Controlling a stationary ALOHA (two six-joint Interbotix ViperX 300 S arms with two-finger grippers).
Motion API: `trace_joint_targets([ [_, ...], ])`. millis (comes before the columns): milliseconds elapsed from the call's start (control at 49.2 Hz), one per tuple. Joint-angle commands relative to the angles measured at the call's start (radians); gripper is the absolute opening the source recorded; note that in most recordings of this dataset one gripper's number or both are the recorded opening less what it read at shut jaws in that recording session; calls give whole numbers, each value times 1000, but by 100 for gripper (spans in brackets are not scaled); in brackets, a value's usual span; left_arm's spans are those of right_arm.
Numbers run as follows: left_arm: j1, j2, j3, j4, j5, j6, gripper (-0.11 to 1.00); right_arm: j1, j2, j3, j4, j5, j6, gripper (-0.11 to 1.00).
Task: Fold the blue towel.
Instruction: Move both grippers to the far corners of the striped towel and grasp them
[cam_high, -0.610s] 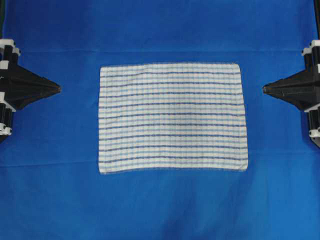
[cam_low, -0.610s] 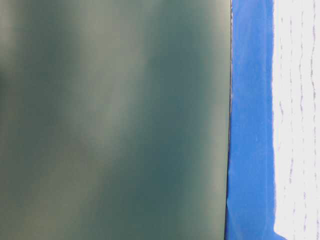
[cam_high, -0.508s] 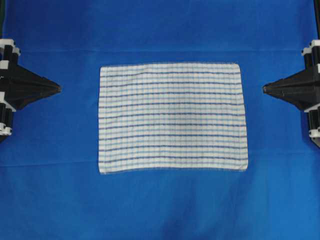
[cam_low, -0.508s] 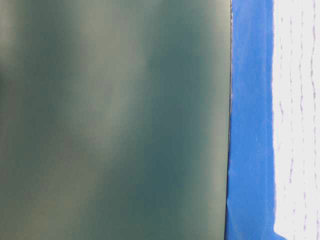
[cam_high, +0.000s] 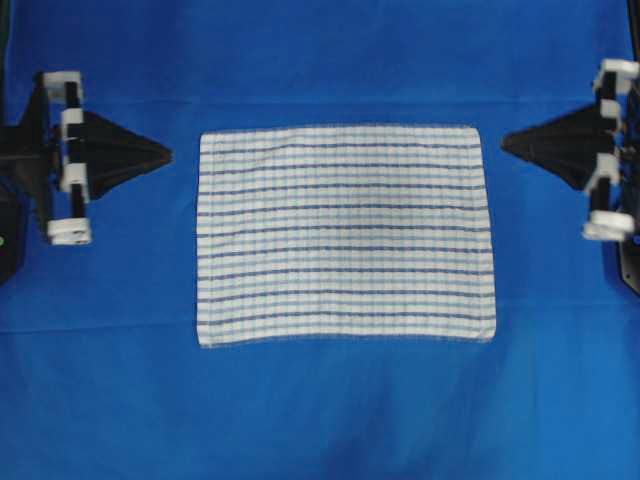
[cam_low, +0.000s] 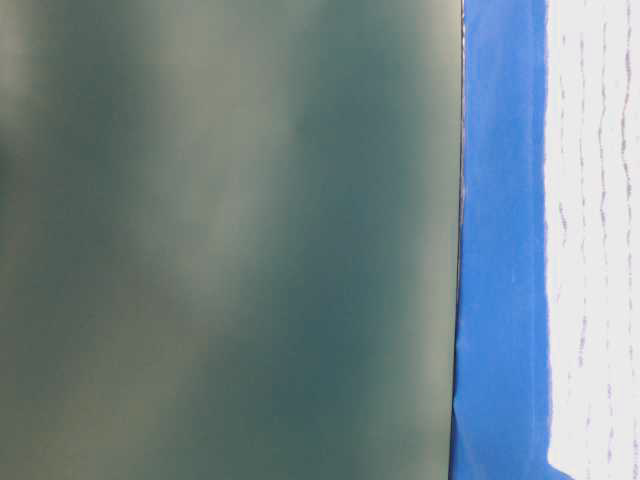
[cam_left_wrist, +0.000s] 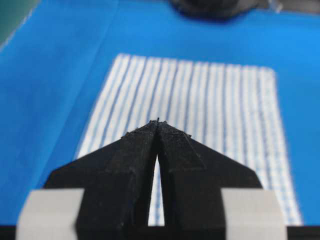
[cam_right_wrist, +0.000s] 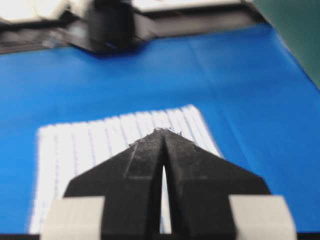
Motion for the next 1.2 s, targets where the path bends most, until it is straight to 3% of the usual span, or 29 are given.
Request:
trace_joint_targets([
  [0,37,64,-28,-6,-20,-5,0,-71,61,-6,5,5,18,0],
  [102,71,140,-29,-8,-48,-11,3,-144,141,-5,5,12,35,0],
  [244,117,259,-41,-8,-83,-34,32,-218,265,-14,5,29,38,2],
  [386,155,388,-64,-8,-94,-41,71,-282,396,-15,2,29,37,40],
  [447,164,437,-78,-8,-97,-41,82,-307,445,-17,2,28,37,57],
  [488,170,468,-84,-8,-103,-41,83,-322,476,-17,0,26,37,62],
  [630,195,571,-100,-8,-133,-41,81,-351,572,-18,-5,3,32,55],
  [915,261,742,-106,-8,-206,-41,80,-364,707,-26,-8,-97,25,55],
  [1179,279,802,-124,-8,-207,-41,80,-365,798,-48,-12,-106,23,54],
])
